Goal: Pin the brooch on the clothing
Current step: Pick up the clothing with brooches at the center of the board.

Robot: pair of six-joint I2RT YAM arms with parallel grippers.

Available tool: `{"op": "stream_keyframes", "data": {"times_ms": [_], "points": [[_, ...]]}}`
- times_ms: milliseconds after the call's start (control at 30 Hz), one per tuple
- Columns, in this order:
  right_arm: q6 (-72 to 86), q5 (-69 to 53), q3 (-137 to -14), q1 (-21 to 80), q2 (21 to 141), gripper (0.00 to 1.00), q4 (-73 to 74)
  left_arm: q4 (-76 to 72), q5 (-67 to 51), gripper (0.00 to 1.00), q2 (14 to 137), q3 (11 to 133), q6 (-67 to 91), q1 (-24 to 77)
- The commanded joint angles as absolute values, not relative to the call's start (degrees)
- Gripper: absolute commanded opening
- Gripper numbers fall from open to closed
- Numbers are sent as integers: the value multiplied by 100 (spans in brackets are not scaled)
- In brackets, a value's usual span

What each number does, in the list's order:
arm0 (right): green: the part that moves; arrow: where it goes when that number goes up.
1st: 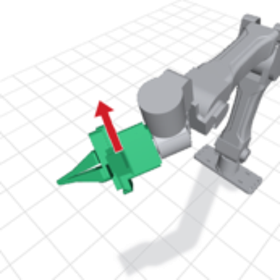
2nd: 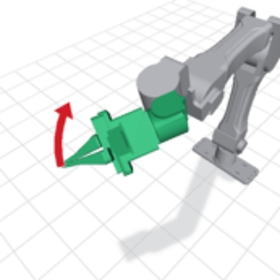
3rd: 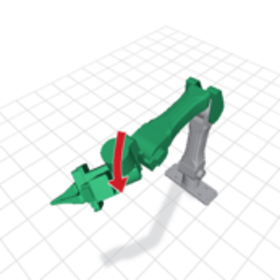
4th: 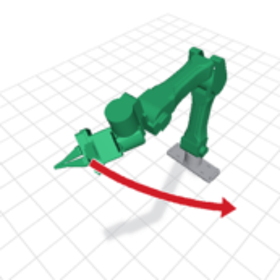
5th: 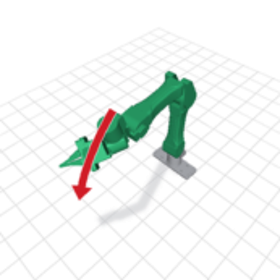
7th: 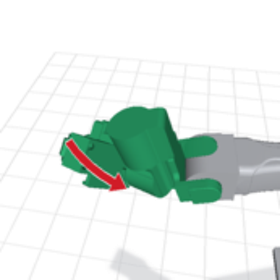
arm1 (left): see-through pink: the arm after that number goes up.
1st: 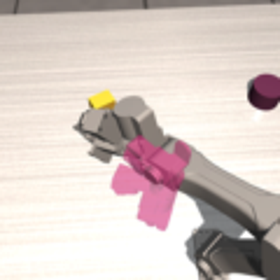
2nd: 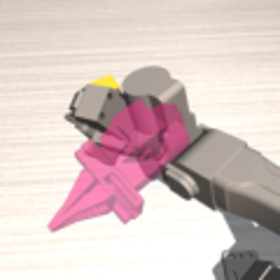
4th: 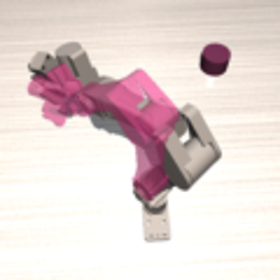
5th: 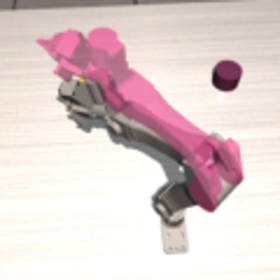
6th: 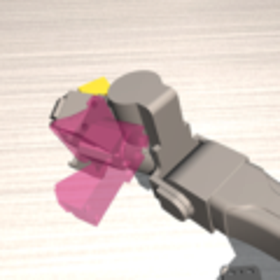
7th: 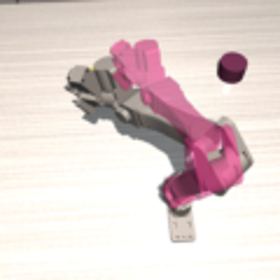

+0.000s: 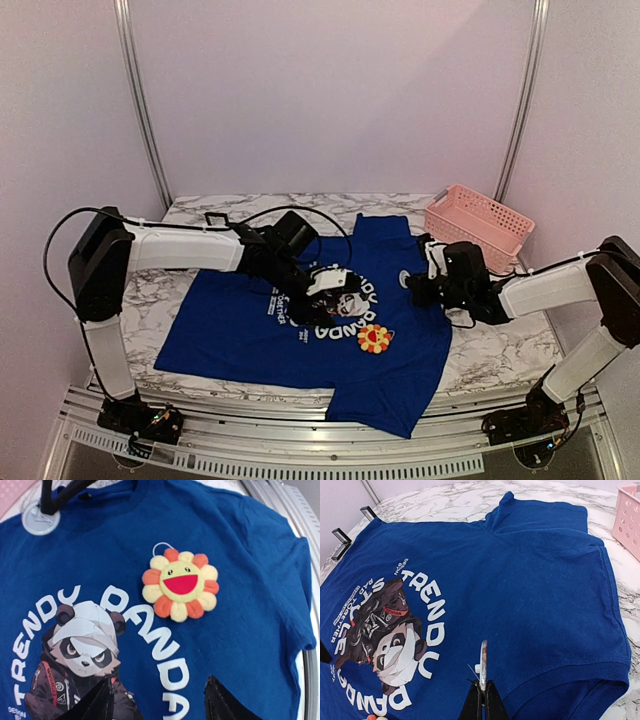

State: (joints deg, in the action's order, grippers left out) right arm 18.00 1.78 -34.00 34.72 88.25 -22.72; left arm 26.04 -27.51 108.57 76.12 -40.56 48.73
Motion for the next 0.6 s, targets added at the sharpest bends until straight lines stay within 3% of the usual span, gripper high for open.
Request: {"op": "stream_keyframes", "data": {"times_ms": [0,300,567], "points": [[1928,138,-3278,3525,8454,0,-2428,2273,-2583,62,11563,7994,-3327,5077],[1987,277,-3378,3781,8263,0,-2201,2166,-2386,59,12299,8445,-2760,5082],[2115,1038,-3384,4378,8222,0,-2273,949,-2325,40,11970,7323,-2839,5045]]}}
